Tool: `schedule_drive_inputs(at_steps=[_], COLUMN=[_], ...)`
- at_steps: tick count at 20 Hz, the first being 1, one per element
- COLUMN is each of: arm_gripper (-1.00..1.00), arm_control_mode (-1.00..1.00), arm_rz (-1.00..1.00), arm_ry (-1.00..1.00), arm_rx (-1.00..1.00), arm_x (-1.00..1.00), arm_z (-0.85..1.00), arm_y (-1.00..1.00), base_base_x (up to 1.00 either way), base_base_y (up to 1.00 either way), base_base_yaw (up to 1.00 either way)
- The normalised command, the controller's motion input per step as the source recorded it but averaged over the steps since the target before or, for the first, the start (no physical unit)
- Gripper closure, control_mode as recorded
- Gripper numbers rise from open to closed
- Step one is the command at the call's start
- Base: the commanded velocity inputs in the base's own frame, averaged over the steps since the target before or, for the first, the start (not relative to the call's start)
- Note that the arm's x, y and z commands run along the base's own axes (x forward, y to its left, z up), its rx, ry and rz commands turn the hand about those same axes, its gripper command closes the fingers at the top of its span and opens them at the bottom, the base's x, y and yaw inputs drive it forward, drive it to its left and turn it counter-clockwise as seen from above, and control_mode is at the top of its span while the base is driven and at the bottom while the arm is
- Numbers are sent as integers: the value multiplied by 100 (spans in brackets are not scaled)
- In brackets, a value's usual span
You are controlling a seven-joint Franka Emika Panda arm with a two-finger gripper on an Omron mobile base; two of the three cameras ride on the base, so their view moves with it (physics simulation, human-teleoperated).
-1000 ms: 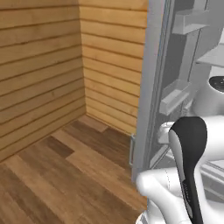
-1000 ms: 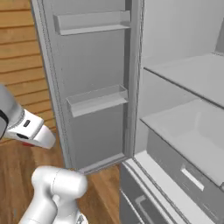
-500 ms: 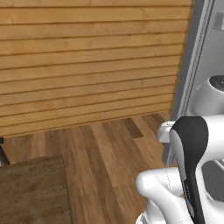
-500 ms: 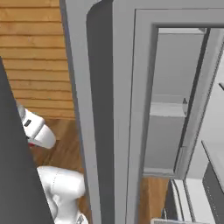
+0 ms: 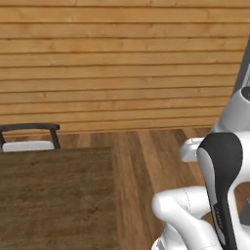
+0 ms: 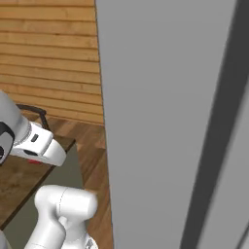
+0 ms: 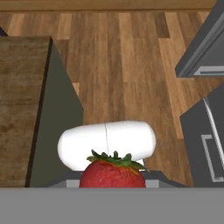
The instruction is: Take the strawberry from the fridge and place it on top of the pancake, located on the dining counter.
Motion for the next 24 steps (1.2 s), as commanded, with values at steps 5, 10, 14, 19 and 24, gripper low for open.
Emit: schedule_drive_inputs(at_steps=[5, 10, 14, 19, 24], arm_gripper=[100, 100, 100, 100, 100], arm_control_mode=[100, 100, 100, 100, 100], arm_rz=[0, 0, 0, 0, 0], arm_ry=[0, 0, 0, 0, 0], arm_rx=[0, 0, 0, 0, 0], arm_x=[0, 0, 0, 0, 0], arm_z=[0, 0, 0, 0, 0], arm_y=[0, 0, 0, 0, 0], base_base_x=[53, 94, 100, 89, 86], base_base_y=[48, 47, 31, 36, 36], base_base_yaw=[-22, -18, -13, -9, -6])
